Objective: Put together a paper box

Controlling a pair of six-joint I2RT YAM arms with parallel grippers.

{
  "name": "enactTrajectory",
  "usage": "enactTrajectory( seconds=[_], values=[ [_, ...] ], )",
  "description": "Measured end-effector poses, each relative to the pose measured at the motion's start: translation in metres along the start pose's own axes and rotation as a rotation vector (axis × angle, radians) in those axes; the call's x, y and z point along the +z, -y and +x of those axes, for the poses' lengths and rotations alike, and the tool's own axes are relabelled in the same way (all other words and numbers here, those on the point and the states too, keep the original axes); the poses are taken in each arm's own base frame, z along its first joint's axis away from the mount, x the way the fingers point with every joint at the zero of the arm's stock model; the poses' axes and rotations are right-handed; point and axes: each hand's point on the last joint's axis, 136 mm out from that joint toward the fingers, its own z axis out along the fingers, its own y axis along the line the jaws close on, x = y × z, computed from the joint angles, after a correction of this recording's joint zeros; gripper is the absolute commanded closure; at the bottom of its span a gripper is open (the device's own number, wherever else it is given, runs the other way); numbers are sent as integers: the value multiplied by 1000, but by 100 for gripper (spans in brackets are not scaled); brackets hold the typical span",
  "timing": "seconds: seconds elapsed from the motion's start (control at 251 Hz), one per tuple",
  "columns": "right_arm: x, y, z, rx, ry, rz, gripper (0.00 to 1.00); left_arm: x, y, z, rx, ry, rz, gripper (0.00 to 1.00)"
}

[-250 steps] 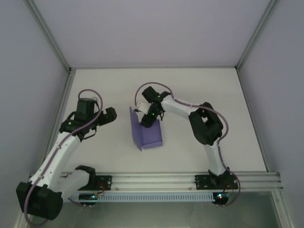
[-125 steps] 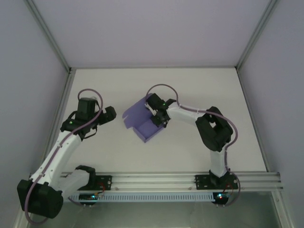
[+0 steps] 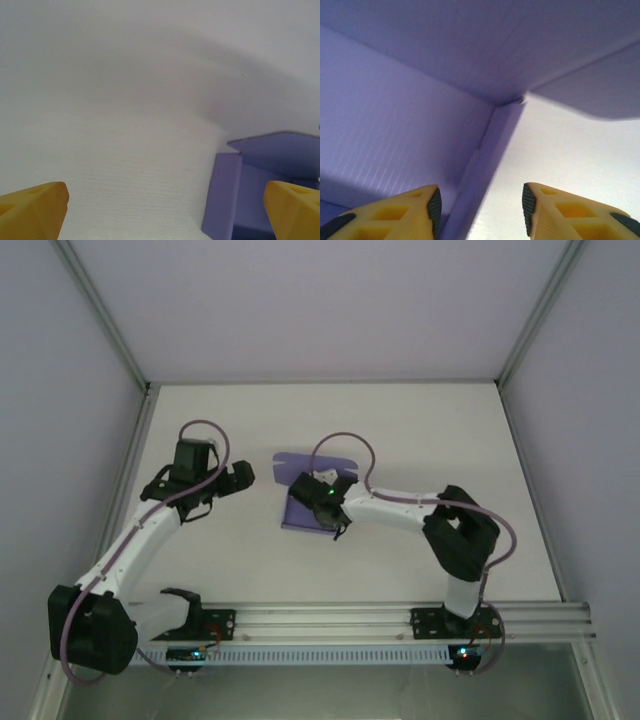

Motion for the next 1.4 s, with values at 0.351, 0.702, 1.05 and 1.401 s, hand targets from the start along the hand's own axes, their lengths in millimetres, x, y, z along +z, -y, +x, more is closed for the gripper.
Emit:
enactTrajectory(
  seconds=[0.351, 0.702, 1.05, 1.401],
  values=[
    [-61, 73, -26, 1, 198, -341, 1, -26, 87, -39, 490, 76, 382, 0],
    [-86, 59, -61, -280, 257, -641, 20, 5, 135, -33, 988, -125, 718, 0],
    [-47, 61, -64, -386, 122, -690, 50, 43, 136, 1, 1229, -281, 758, 31],
    [-33, 61, -59, -446, 57, -731, 70, 68, 130, 1, 1259, -400, 782, 55]
  ],
)
